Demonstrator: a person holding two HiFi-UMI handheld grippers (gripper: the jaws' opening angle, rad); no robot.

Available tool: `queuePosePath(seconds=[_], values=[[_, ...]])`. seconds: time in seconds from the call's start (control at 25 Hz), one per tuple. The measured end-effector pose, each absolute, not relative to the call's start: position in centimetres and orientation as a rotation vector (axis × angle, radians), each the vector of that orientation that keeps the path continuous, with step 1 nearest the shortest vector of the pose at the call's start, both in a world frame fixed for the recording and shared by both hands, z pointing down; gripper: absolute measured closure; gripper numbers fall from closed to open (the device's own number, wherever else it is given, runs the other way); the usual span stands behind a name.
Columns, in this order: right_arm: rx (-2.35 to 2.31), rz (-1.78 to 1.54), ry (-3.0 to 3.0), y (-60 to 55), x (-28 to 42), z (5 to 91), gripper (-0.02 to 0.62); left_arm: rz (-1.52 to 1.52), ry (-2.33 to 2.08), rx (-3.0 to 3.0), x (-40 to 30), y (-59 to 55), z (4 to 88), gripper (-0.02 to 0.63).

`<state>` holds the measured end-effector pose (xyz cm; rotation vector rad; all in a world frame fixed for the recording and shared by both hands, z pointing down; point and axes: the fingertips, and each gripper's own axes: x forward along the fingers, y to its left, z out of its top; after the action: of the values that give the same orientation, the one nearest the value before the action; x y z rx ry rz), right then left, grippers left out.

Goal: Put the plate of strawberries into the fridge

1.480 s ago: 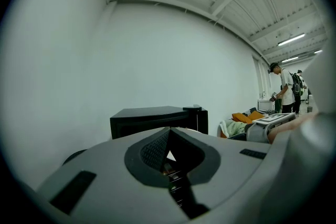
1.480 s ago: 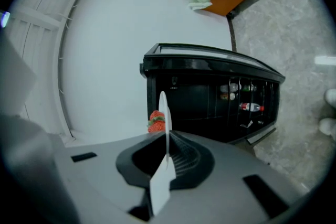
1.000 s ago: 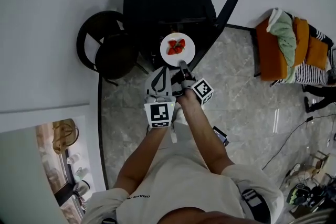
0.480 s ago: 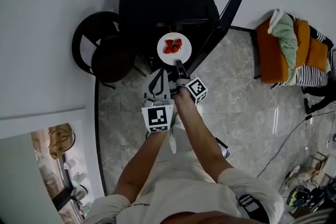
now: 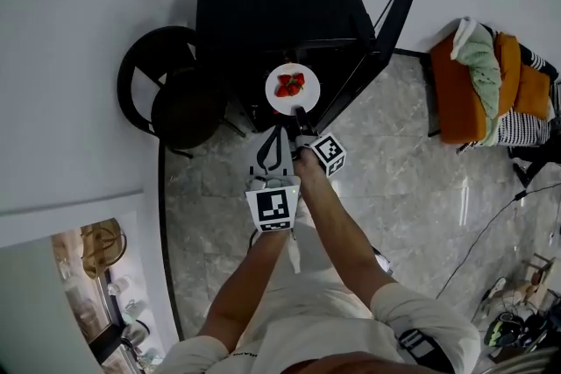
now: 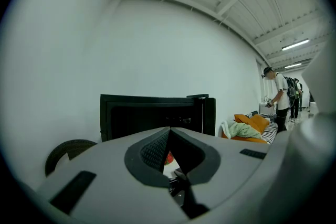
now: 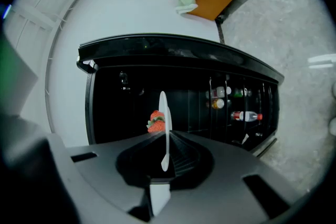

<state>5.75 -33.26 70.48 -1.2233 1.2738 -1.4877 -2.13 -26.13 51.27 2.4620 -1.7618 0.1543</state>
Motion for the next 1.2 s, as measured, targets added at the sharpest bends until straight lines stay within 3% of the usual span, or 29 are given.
queuePosePath(seconds=[1.2], values=[[-1.336,-1.560,1.220,-37.2,5.9,81.8,0.574,0.169,-1.730,2.476,-1.3,-27.5,55.9,0.604]])
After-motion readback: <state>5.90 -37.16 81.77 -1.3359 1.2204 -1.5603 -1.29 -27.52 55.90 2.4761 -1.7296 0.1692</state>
